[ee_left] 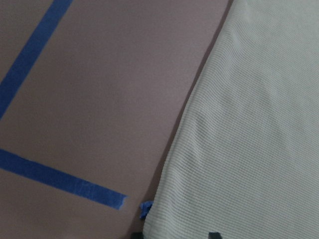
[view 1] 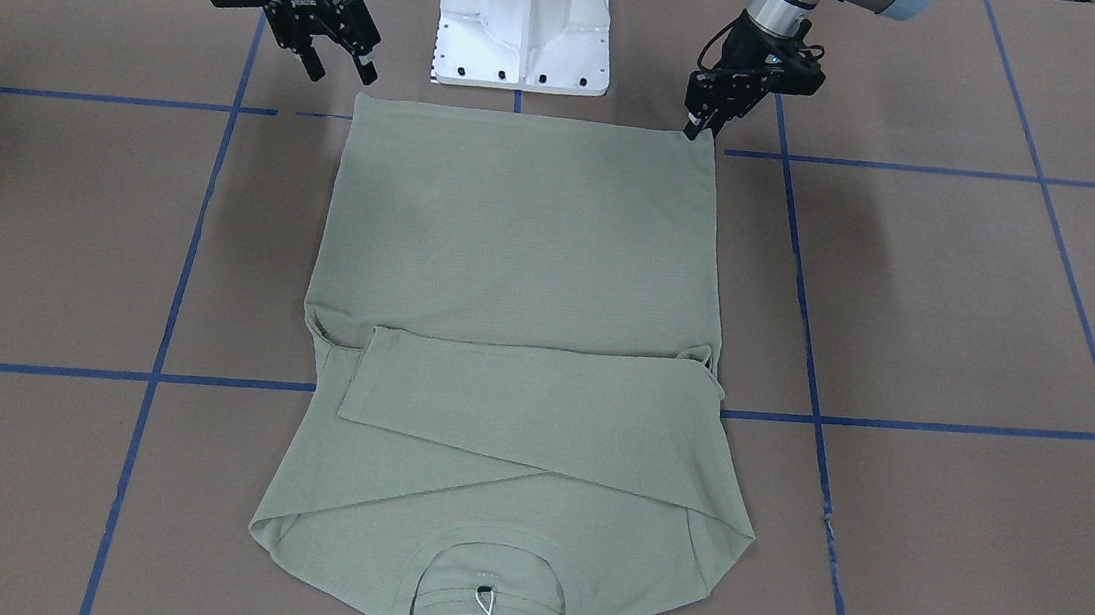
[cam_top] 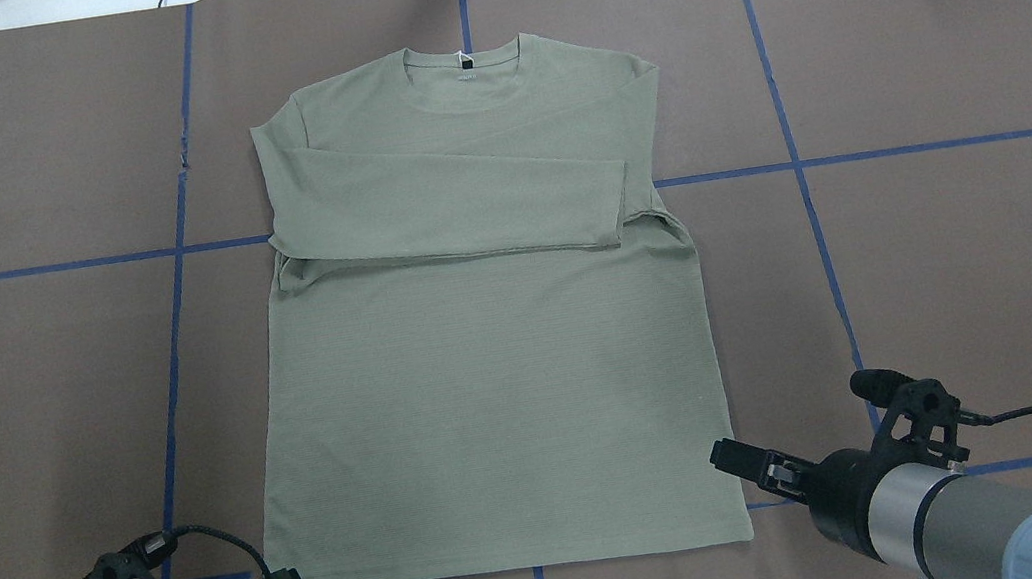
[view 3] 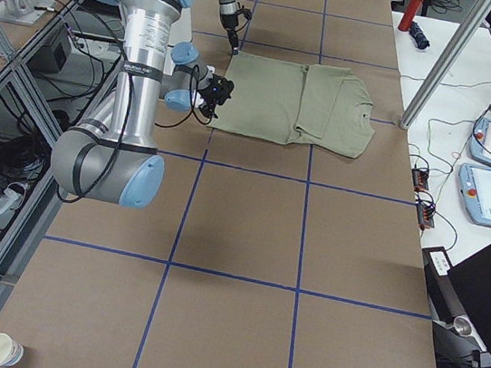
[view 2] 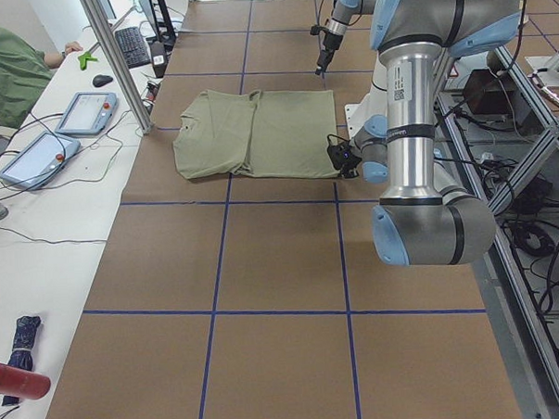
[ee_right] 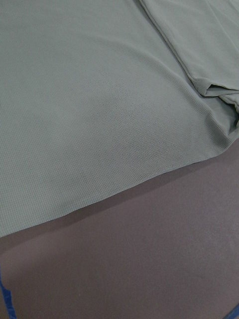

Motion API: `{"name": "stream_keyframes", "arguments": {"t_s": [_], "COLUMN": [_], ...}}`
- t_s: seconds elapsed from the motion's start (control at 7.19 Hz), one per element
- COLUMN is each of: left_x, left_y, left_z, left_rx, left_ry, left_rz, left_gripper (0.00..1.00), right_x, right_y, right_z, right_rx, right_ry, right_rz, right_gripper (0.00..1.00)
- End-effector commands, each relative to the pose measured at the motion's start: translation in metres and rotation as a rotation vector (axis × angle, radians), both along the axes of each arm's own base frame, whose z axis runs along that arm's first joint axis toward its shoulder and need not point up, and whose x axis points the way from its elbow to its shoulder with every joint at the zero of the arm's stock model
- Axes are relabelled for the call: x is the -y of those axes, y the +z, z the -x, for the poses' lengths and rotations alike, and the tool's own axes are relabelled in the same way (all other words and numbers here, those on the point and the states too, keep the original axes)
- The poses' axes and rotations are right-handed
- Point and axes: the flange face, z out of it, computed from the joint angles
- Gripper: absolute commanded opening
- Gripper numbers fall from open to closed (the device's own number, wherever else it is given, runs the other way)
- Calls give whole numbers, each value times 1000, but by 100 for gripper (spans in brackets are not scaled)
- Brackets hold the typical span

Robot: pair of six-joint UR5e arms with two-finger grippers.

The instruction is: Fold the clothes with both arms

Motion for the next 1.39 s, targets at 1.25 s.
{"name": "stream_keyframes", "arguments": {"t_s": [1.25], "left_x": [15], "left_y": [-90], "left_z": [48], "left_rx": [-181], "left_ry": [-10], "left_rz": [9], "left_gripper": [0], "right_x": [-39], "right_y": [25], "right_z": [75], "right_rx": [-94], "right_ry": [79], "right_rz": [158], "right_gripper": [83]}}
